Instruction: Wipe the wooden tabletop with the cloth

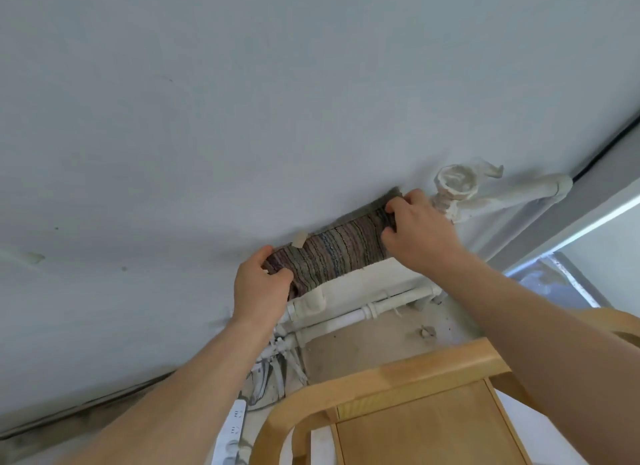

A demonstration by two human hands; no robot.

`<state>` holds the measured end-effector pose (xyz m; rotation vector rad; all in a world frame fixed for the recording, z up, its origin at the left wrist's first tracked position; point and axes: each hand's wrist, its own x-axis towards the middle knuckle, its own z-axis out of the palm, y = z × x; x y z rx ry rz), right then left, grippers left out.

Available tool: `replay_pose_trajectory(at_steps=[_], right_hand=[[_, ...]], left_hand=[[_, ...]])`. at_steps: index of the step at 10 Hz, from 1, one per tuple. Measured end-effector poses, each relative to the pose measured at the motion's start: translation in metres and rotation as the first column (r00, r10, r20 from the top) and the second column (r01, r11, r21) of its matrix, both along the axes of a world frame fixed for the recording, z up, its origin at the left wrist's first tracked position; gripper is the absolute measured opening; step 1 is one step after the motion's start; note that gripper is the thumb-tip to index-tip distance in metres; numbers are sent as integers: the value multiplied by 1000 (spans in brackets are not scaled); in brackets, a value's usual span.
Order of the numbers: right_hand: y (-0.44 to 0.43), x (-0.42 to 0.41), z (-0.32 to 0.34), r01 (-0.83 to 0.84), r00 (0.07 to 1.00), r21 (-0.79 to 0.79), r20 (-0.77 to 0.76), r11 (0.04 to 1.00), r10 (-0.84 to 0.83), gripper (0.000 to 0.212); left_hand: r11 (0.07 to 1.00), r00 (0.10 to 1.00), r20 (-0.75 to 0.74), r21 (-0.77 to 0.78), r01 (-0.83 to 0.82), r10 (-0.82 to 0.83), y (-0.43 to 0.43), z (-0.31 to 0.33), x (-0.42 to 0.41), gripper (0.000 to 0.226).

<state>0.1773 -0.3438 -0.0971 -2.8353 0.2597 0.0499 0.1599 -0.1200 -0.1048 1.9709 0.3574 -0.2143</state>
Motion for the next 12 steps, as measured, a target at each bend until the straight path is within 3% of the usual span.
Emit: replay_pose_trajectory(at_steps=[2, 3, 4, 5, 6, 7, 8, 9, 10, 11, 12], right_hand=[[9, 3, -4, 19, 1000, -276, -11, 961, -22, 26], [12, 4, -7, -57, 986, -256, 139, 965, 95, 20], [14, 2, -17, -157, 967, -231, 162, 960, 197, 21], [17, -1, -20, -132, 981, -283, 98, 950, 165, 28], [23, 8, -8, -152, 988, -301, -21, 941, 153, 26], [34, 20, 7, -132, 983, -292, -164, 947, 87, 23], [44, 14, 11, -104, 994, -294, -3, 950, 108, 18], [57, -5, 6, -250, 963, -195, 51, 948, 265, 21], [61, -10, 5, -272, 961, -140, -80, 952, 263, 31], [68, -13, 19, -232, 971, -80, -70, 969, 227, 29], [76, -22, 39, -165, 985, 100, 71, 981, 158, 30]], left_hand=[[958, 963, -166, -158, -241, 215, -3, -18, 19, 33], [945, 949, -14, 100, -311, 314, 5, -14, 19, 12], [934, 951, 252, 258, -246, 181, 4, 1, 1, 9], [891, 903, 281, 413, 190, -323, -14, 0, -8, 30], [636, 778, 140, 673, 379, -612, -26, -11, 2, 56], [560, 764, 103, 743, 368, -638, -28, -16, 13, 52], [575, 743, 172, 749, 328, -647, -26, -11, 13, 47], [514, 692, 175, 796, 320, -701, -21, -7, 1, 51], [466, 687, 48, 769, 438, -725, -20, -3, -5, 58], [661, 752, 160, 614, 431, -639, -11, 20, -13, 52], [902, 888, 283, 346, 259, -363, 5, 50, -34, 36]])
